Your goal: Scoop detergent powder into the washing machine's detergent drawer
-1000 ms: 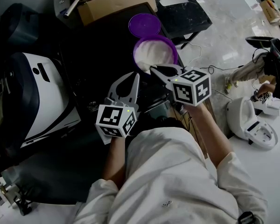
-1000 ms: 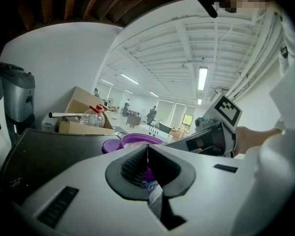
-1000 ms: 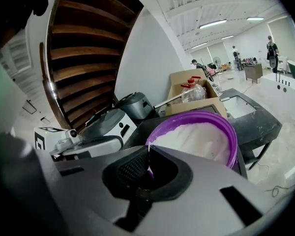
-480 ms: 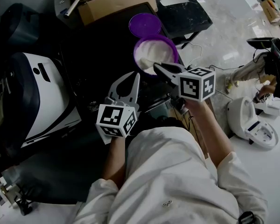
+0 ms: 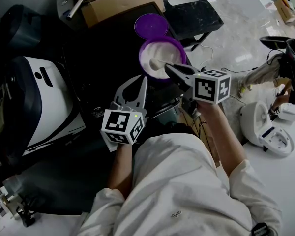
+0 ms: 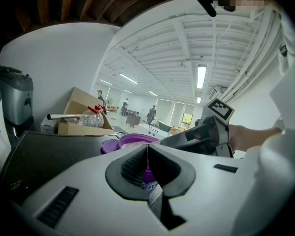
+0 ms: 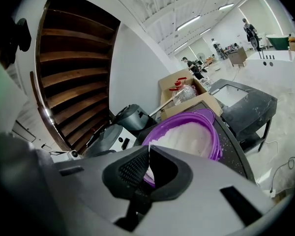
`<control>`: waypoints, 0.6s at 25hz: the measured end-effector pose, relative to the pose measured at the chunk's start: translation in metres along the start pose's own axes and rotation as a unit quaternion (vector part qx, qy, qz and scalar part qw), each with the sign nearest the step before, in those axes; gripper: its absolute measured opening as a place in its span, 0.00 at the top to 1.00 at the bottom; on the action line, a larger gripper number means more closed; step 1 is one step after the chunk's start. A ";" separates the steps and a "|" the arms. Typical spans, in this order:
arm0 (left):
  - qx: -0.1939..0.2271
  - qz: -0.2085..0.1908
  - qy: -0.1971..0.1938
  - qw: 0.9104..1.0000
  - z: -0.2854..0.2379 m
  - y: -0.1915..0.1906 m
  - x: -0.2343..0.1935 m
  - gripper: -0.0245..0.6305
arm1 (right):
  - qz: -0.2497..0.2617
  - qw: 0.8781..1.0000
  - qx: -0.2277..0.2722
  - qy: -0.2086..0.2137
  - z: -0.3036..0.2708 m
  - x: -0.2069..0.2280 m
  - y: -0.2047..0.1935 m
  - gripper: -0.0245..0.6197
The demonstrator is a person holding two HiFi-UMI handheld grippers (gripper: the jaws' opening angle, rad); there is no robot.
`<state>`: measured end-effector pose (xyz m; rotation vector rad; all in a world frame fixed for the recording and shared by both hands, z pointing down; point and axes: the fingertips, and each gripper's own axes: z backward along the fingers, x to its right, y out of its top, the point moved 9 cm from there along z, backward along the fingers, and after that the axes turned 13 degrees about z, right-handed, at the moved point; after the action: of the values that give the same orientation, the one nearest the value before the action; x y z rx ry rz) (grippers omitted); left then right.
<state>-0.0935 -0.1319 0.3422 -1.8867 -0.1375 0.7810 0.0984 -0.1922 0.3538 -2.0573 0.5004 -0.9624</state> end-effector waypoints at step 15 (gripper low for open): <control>0.001 -0.008 0.010 1.000 0.002 -0.005 0.014 0.93 | -0.046 0.998 0.038 0.008 0.015 0.007 -0.002 0.95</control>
<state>-0.0830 -0.1220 0.3394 -1.8886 -0.1376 0.7510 0.1146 -0.1885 0.3526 -2.0203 0.3733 -1.0366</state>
